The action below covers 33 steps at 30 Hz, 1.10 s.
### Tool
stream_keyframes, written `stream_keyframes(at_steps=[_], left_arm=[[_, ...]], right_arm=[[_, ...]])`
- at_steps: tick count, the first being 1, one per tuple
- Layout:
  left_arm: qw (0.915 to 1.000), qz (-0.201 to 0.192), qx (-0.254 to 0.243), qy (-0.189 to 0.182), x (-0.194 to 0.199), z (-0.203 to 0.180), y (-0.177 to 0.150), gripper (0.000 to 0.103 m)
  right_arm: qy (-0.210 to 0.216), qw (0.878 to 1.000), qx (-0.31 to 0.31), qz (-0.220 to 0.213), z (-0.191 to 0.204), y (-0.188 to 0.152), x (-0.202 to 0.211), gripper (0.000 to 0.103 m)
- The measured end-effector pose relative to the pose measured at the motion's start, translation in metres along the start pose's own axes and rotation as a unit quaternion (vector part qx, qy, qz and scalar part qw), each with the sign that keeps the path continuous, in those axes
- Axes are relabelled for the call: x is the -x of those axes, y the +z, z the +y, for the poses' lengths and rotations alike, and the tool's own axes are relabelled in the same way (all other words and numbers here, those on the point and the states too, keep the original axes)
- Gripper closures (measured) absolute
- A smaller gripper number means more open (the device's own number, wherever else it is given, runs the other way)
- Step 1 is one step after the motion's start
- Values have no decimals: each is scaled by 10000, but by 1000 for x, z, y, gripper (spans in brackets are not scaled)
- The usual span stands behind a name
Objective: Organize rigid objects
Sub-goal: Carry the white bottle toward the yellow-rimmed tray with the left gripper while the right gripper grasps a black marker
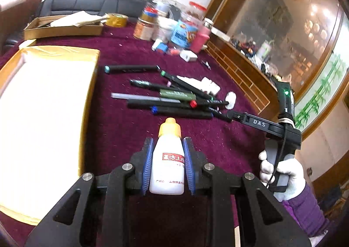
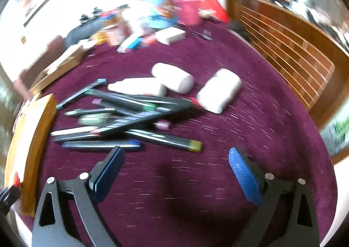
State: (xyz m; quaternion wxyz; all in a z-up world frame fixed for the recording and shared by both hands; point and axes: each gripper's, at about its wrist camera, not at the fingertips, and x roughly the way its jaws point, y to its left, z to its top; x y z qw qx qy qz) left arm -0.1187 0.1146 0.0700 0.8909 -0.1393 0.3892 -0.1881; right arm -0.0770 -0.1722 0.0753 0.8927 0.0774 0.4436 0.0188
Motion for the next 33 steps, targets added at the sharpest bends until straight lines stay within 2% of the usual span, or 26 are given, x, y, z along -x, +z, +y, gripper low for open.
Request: stream_keyframes(at_steps=[2, 5, 8, 11, 13, 18, 21, 23, 25, 26, 28, 33], left_arm=[[9999, -49, 104, -107, 6, 10, 2, 79], [9995, -192, 190, -164, 17, 20, 4, 79], [9988, -328, 295, -224, 27, 34, 7, 79], [9978, -442, 446, -220, 37, 52, 9, 79], [9971, -500, 562, -153, 40, 67, 11, 79], [9945, -601, 861, -5, 48, 106, 16, 79], [9930, -609, 1014, 71, 51, 126, 16, 79], [9924, -584, 1081, 119, 49, 137, 17, 79], [9923, -575, 1088, 142, 52, 143, 15, 79], [9923, -572, 1092, 151, 53, 144, 15, 79], [9925, -554, 1079, 172, 55, 147, 16, 79], [9940, -485, 967, 179, 56, 147, 29, 79]], right_arm=[[271, 9991, 331, 29, 29, 10, 3, 9], [913, 9944, 437, 291, 73, 30, -8, 9], [1524, 9857, 263, 666, 110, 52, -31, 21], [1837, 9774, 31, 1045, 148, 73, -64, 26], [1778, 9758, -81, 1268, 164, 86, -90, 26], [1274, 9715, -736, 1859, 189, 102, -151, 27], [859, 9729, -866, 1965, 198, 104, -168, 33], [360, 9815, -633, 1769, 212, 107, -170, 43], [-214, 9882, -281, 1490, 223, 104, -170, 70], [-301, 9895, -159, 1406, 224, 102, -169, 74], [-329, 9909, -27, 1308, 220, 97, -166, 90], [406, 9896, -363, 1330, 189, 92, -142, 90]])
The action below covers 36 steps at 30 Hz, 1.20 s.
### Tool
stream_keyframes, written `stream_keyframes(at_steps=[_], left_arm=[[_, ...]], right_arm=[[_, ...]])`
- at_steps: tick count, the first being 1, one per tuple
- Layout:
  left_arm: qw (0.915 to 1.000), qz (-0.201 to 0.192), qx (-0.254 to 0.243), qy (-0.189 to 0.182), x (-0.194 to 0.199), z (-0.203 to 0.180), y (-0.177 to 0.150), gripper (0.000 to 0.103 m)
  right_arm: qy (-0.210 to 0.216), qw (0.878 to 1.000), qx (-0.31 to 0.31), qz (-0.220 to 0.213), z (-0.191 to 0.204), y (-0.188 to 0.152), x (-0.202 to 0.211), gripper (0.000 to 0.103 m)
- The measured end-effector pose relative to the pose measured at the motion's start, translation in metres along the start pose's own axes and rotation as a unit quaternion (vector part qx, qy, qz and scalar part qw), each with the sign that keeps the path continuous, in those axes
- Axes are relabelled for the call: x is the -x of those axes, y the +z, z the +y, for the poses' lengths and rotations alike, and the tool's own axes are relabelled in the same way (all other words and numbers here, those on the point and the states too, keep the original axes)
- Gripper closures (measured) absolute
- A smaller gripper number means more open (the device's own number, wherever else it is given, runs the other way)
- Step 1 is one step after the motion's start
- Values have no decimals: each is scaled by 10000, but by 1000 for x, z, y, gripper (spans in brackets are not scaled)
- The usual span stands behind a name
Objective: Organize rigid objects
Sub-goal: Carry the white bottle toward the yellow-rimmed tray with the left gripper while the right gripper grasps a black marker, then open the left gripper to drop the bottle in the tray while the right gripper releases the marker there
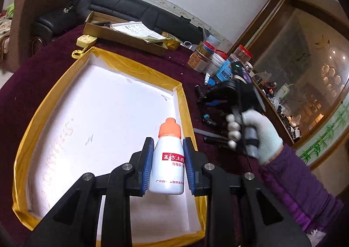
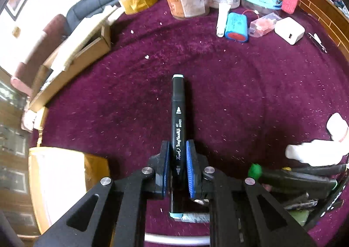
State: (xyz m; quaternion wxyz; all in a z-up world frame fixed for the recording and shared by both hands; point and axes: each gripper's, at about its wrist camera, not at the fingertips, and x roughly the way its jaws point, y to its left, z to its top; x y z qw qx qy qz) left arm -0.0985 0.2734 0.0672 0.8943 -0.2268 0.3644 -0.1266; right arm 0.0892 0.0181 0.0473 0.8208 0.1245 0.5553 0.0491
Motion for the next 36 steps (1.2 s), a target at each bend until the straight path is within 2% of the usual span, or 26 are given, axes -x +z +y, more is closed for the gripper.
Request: stream_keyframes(at_steps=[5, 8, 11, 16, 19, 27, 33, 36], left_arm=[[9997, 248, -11, 11, -22, -5, 29, 79], [9992, 289, -68, 274, -44, -6, 48, 79], [9979, 484, 128, 404, -74, 3, 63, 79], [9953, 669, 291, 636, -107, 17, 71, 79], [9944, 707, 487, 621, -112, 26, 71, 79], [9947, 592, 623, 560, -94, 28, 70, 71], [9940, 552, 672, 662, -81, 26, 64, 70], [9938, 545, 591, 773, -75, 18, 58, 56]], right_arm=[[850, 9963, 155, 16, 13, -11, 35, 90], [1303, 9904, 443, 143, 34, -24, 52, 90], [1570, 9847, 680, 322, 58, -34, 50, 90], [1551, 9824, 898, 520, 82, -43, 32, 90], [1488, 9827, 936, 586, 85, -46, 23, 90], [1288, 9833, 1240, 340, 88, -53, 26, 89], [1448, 9811, 1247, 313, 83, -58, 37, 89], [1422, 9803, 1368, 65, 80, -64, 54, 89]])
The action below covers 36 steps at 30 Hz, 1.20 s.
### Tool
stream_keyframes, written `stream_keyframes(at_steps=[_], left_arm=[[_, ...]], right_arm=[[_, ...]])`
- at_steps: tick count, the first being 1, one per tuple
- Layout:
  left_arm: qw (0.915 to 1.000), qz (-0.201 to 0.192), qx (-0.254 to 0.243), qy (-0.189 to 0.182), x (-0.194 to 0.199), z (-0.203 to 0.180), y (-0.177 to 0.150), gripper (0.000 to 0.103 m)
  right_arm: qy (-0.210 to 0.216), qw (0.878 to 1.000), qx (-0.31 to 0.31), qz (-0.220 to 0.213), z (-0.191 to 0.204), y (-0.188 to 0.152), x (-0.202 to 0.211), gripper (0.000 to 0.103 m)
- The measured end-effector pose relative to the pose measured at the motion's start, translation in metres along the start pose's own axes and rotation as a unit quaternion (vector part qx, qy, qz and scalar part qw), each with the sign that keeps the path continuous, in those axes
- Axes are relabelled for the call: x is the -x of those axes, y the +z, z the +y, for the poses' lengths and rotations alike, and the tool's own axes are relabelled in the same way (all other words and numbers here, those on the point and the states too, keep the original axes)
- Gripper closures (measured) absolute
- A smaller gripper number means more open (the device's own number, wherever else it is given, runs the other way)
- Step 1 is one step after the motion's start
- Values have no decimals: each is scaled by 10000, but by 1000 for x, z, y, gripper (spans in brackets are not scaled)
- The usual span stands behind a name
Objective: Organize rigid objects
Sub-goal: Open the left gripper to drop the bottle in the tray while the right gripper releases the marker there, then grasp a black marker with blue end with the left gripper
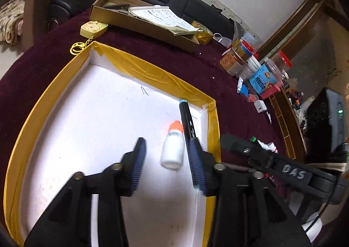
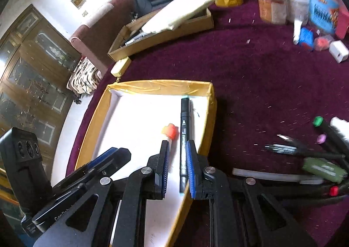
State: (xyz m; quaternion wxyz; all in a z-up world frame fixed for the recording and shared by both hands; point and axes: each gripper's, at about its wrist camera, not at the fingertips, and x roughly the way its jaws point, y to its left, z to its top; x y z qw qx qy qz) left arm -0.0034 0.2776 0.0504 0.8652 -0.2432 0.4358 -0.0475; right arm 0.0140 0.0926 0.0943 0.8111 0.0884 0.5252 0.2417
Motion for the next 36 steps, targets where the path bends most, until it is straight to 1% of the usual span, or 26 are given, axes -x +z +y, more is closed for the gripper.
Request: stream_keyframes(at_steps=[1, 3, 4, 5, 6, 7, 8, 9, 10, 11, 14, 17, 20, 22, 24, 26, 27, 28, 29, 30, 31, 32, 33, 34, 35, 36], left_arm=[[10000, -23, -57, 32, 4, -5, -3, 52], [9998, -73, -193, 48, 11, -15, -9, 51], [9994, -106, -313, 59, 15, -23, -13, 51], [9990, -134, -417, 92, 19, -29, -16, 50], [9983, -175, -535, 154, 22, -38, -20, 49], [9972, -236, -681, 222, 26, -47, -25, 47], [9957, -300, -832, 265, 29, -58, -30, 45], [9945, -340, -953, 279, 32, -67, -34, 44], [9928, -364, -1113, 269, 33, -79, -41, 41], [9913, -353, -1249, 237, 33, -90, -47, 38], [9872, -172, -1584, 81, 27, -119, -63, 37], [9848, 74, -1736, -16, 13, -140, -77, 37], [9829, 282, -1820, 45, -7, -155, -84, 37], [9804, 334, -1938, 97, -19, -163, -89, 37], [9749, 318, -2197, 175, -34, -178, -93, 37], [9623, 268, -2687, 317, -51, -195, -99, 37], [9532, 242, -2996, 320, -58, -204, -103, 37], [9395, 241, -3400, 326, -67, -215, -110, 37], [9281, 262, -3694, 384, -76, -222, -115, 37], [9150, 293, -3993, 500, -86, -230, -121, 37], [9026, 323, -4243, 649, -96, -237, -126, 37], [8927, 370, -4425, 772, -105, -241, -131, 37], [8850, 407, -4560, 850, -112, -244, -136, 35], [8802, 255, -4659, 867, -112, -246, -139, 37], [8801, 332, -4657, 865, -113, -247, -140, 44], [8836, 435, -4587, 832, -111, -247, -140, 46]], right_arm=[[-34, 9999, 96, -137, 3, -2, 6, 89], [-93, 9975, 317, -622, 6, -10, 33, 89], [-187, 9933, 454, -1047, 5, -19, 55, 85], [-306, 9883, 545, -1389, 5, -27, 70, 78], [-422, 9831, 602, -1674, 2, -34, 83, 50], [-590, 9754, 629, -2029, -6, -45, 99, 12], [-705, 9705, 606, -2224, -13, -52, 107, 2], [-847, 9658, 553, -2389, -22, -58, 114, 1], [-1062, 9632, 449, -2429, -38, -65, 119, 1], [-1152, 9641, 355, -2368, -50, -68, 120, 1], [-1298, 9651, -164, -2269, -97, -81, 124, 1], [-1339, 9618, -749, -2267, -147, -95, 136, 1], [-1280, 9542, -1277, -2384, -197, -119, 157, 1], [-1288, 9487, -1486, -2478, -219, -129, 166, 1], [-1227, 9455, -1653, -2521, -237, -137, 168, 1], [-1140, 9431, -1793, -2557, -249, -143, 168, 1], [-1121, 9424, -1836, -2562, -253, -146, 167, 1], [-1075, 9419, -1910, -2547, -260, -147, 164, 1], [-980, 9422, -1994, -2509, -264, -150, 163, 1], [-816, 9417, -2082, -2513, -271, -150, 164, 1], [-746, 9398, -2111, -2582, -273, -150, 166, 1], [-728, 9396, -2125, -2584, -274, -151, 166, 1], [-665, 9406, -2148, -2543, -276, -150, 164, 1], [-619, 9419, -2152, -2504, -277, -150, 162, 1], [-570, 9431, -2150, -2471, -278, -150, 161, 1], [-541, 9438, -2143, -2458, -278, -151, 160, 1]])
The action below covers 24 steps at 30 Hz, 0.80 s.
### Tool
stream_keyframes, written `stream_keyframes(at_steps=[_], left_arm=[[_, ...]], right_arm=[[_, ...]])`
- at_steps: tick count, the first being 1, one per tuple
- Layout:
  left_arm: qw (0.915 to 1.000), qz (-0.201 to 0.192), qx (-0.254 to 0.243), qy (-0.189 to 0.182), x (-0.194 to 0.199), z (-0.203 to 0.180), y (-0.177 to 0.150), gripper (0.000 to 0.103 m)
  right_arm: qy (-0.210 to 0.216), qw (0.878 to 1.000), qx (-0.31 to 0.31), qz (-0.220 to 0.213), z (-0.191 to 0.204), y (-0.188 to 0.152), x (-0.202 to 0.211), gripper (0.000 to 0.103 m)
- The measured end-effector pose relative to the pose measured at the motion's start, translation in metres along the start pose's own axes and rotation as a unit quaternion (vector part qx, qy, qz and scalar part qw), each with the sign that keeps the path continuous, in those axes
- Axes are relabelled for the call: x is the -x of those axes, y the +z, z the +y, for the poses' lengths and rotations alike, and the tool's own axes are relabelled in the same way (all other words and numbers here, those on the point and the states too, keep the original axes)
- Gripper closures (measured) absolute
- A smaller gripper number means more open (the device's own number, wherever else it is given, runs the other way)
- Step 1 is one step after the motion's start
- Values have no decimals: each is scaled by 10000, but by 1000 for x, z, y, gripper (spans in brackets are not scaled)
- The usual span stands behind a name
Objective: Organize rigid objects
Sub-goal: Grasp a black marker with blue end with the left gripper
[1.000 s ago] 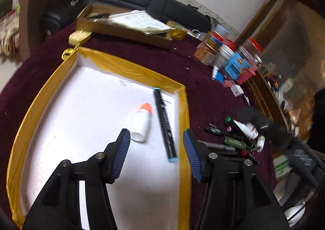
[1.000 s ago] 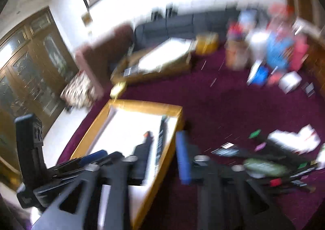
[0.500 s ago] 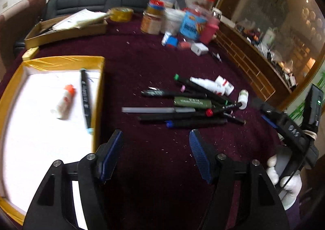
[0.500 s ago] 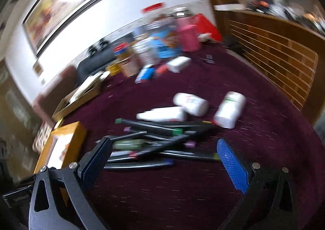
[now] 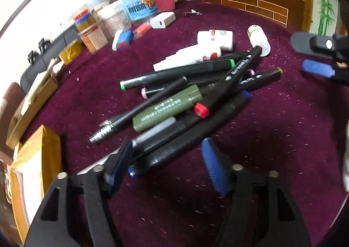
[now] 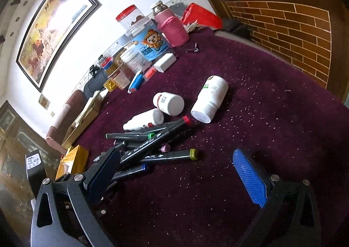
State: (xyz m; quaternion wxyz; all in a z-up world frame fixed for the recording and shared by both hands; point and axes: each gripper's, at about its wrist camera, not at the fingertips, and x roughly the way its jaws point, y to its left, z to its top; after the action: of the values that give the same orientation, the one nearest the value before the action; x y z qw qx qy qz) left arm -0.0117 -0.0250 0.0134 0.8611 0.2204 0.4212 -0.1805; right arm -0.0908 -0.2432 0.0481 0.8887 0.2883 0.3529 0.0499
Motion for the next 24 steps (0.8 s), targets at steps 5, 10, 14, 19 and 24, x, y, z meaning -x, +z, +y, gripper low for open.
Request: stream_keyframes(at_steps=[5, 10, 14, 19, 24], left_arm=[[9948, 490, 62, -893, 16, -11, -14, 84], [9878, 571, 41, -1445, 32, -27, -30, 86], [9926, 404, -27, -1148, 26, -42, -18, 84], [9951, 72, 247, -959, 15, -55, -9, 72], [9863, 85, 897, -1384, 21, -34, -19, 91]], right_arm=[[136, 9998, -13, 138, -1, -3, -4, 1], [294, 9993, -76, 213, -3, -5, -5, 1], [307, 9990, -162, 267, -6, -5, -7, 1], [287, 9987, -260, 329, -9, -7, -8, 1], [250, 9978, -383, 478, -14, -7, -12, 1]])
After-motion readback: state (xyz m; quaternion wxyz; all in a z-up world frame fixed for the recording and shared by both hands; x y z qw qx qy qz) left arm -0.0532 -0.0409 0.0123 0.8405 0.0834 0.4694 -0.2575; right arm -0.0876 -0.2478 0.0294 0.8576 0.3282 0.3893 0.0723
